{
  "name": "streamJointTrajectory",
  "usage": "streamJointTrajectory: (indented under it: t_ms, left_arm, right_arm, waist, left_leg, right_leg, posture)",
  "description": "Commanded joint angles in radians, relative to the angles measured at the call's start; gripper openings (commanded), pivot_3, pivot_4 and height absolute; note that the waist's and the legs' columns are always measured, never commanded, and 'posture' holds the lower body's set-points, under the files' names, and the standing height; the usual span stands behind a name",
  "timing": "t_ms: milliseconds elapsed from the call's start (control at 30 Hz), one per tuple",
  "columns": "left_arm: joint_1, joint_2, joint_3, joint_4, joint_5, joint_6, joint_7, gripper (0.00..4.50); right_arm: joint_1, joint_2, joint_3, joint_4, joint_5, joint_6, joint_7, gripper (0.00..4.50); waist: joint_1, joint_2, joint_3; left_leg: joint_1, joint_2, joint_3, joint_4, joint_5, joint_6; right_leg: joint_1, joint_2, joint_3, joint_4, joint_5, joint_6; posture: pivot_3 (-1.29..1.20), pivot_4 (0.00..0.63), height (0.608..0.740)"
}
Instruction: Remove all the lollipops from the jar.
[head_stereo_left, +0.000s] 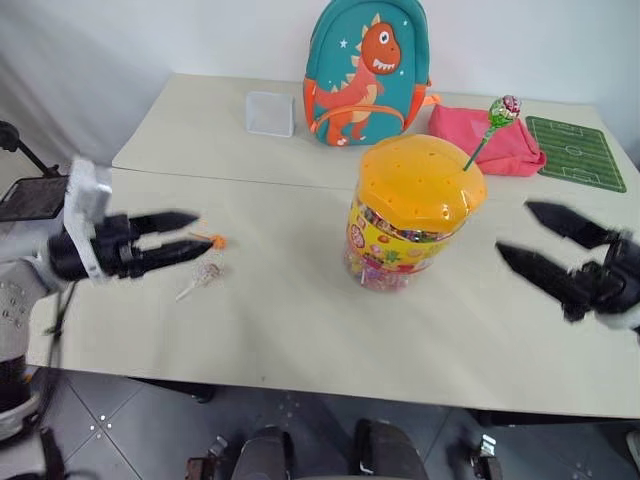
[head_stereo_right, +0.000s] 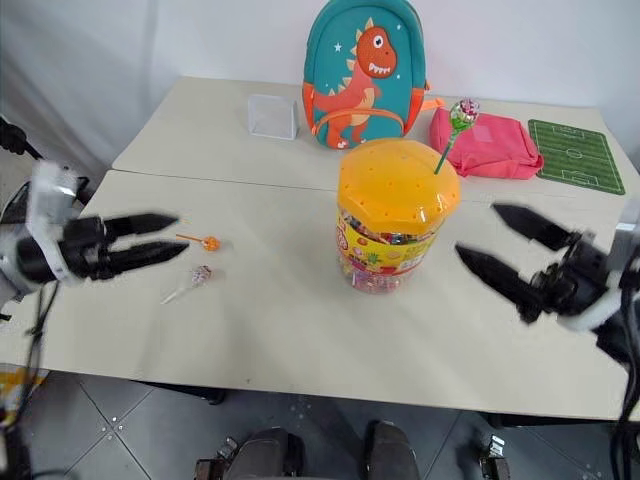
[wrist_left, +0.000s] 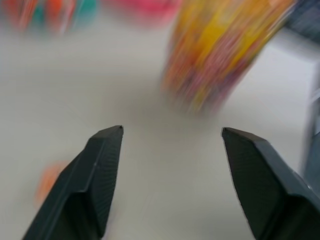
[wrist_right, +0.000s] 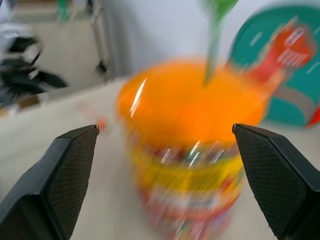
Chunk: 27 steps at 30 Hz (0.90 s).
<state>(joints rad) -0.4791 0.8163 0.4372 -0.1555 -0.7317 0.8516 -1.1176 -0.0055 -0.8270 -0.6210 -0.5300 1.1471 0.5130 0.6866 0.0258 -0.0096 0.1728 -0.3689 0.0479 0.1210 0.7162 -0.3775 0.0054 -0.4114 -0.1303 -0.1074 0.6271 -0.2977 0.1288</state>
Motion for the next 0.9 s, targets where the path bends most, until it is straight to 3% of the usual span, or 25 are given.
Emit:
streamJointTrajectory:
  t_ms: [33,133,267,600,900]
  left_arm:
    - [-0.102,-0.097,0.000,-0.014,-0.128,-0.037,0.013,4.42]
    - [-0.109,-0.152,-0.056,-0.042,-0.124,-0.098,-0.001,4.47]
    - [-0.101,-0.210,-0.102,-0.072,-0.125,-0.152,0.017,4.47]
    - [-0.047,-0.259,-0.173,-0.103,-0.123,-0.208,0.055,4.47]
    - [-0.057,-0.275,-0.181,-0.102,-0.143,-0.253,0.092,4.50]
  right_arm:
    - [-0.140,0.002,0.081,0.062,-0.072,-0.001,-0.108,4.50]
    - [-0.234,-0.009,0.135,0.116,-0.104,0.041,-0.162,4.50]
    - [-0.299,-0.010,0.170,0.151,-0.122,0.054,-0.116,4.50]
    - [-0.426,-0.003,0.245,0.239,-0.161,0.104,-0.041,4.50]
    - [-0.497,0.036,0.268,0.301,-0.208,0.089,0.007,1.64]
  waist:
    - [-0.003,0.000,0.000]
    - [-0.007,0.000,0.000]
    - [-0.006,0.000,0.000]
    - [-0.002,0.000,0.000]
    - [-0.005,0.000,0.000]
  left_leg:
    - [0.000,0.000,0.000,0.000,0.000,0.000]
    - [0.000,0.000,0.001,-0.001,0.000,0.000]
    - [-0.001,0.000,0.001,-0.003,0.000,0.000]
    - [-0.002,0.000,0.000,-0.001,0.000,0.000]
    - [-0.002,0.000,0.000,-0.001,0.000,0.001]
  right_leg:
    - [0.000,0.000,0.000,0.000,0.000,0.000]
    - [-0.001,0.000,0.000,0.001,0.000,0.001]
    - [-0.003,0.001,-0.001,0.001,0.000,0.001]
    - [-0.002,0.000,-0.001,0.000,0.000,0.001]
    - [-0.002,0.000,-0.001,-0.001,0.000,0.001]
  posture:
    - [0.00,0.150,0.740]
    - [0.00,0.150,0.740]
    - [0.00,0.150,0.740]
    - [0.00,0.150,0.740]
    - [0.00,0.150,0.740]
